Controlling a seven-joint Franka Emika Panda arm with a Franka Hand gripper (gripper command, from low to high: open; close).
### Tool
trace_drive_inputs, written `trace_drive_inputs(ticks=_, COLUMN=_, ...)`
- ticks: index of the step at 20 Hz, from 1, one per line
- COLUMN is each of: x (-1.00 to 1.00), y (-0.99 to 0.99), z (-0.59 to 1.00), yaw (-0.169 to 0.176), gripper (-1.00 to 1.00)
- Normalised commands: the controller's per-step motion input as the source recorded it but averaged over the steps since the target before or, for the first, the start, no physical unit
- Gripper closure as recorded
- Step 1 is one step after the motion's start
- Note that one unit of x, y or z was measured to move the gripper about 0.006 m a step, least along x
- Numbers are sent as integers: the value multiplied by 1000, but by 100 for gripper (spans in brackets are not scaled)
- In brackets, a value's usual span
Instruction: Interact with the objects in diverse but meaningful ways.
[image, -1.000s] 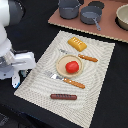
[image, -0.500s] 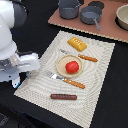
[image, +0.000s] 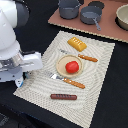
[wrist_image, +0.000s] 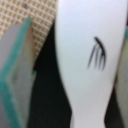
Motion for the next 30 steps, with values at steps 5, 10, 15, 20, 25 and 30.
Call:
trace_drive_inputs(ticks=5, x=-111, y=10, z=221, yaw=0, gripper=100)
trace_drive_inputs(ticks=10, x=-347, y=0, z=706, yaw=-29, gripper=100)
trace_drive_inputs(ticks=15, x=-43, y=9, z=1000, yaw=-72, gripper=100)
trace_drive_inputs(ticks=20, x=345, y=27, z=914, yaw=-49, gripper=100)
trace_drive_inputs(ticks=25, x=661, y=0, z=633, yaw=-33, gripper=100)
trace_drive_inputs(ticks=30, x=670, y=90, z=333, yaw=-25, gripper=100)
